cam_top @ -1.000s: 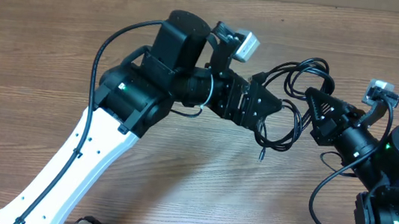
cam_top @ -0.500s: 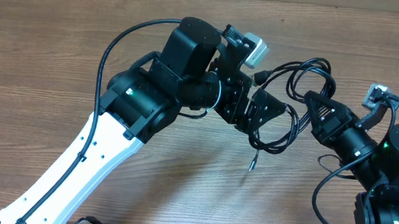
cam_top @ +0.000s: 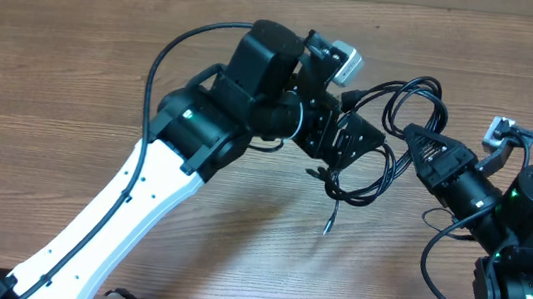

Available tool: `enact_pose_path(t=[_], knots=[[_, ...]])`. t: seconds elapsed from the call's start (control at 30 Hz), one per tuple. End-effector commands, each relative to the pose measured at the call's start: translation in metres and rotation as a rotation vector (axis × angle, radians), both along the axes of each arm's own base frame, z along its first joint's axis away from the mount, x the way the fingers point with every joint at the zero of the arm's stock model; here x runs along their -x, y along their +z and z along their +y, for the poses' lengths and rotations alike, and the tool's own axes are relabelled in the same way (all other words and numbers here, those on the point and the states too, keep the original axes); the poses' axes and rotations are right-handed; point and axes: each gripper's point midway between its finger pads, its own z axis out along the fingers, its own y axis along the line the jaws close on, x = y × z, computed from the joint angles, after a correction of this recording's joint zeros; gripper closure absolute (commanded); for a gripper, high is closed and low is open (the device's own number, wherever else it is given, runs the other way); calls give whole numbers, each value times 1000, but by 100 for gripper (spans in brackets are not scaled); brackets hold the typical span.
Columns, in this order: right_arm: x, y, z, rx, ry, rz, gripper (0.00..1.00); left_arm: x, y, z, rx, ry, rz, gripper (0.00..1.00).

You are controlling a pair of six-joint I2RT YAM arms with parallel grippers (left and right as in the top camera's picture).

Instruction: Untangle cables

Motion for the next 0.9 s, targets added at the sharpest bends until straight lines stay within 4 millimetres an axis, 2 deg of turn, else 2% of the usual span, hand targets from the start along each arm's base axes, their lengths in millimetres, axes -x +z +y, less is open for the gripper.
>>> enact_pose_path(t=[0.0, 0.57, 0.67, 0.87], knots=[[2, 14, 2, -21, 8, -26, 96, 3, 14, -8, 47, -43, -14, 0], [0, 12, -2, -11, -18, -23, 96, 3, 23, -7, 64, -39, -44, 0], [-3, 10, -8, 1, -57, -19, 96, 4, 30, -1, 62, -13, -69, 0], [-8, 5, -18, 15, -119, -1, 96, -3, 43, 20, -5, 142, -168, 0]])
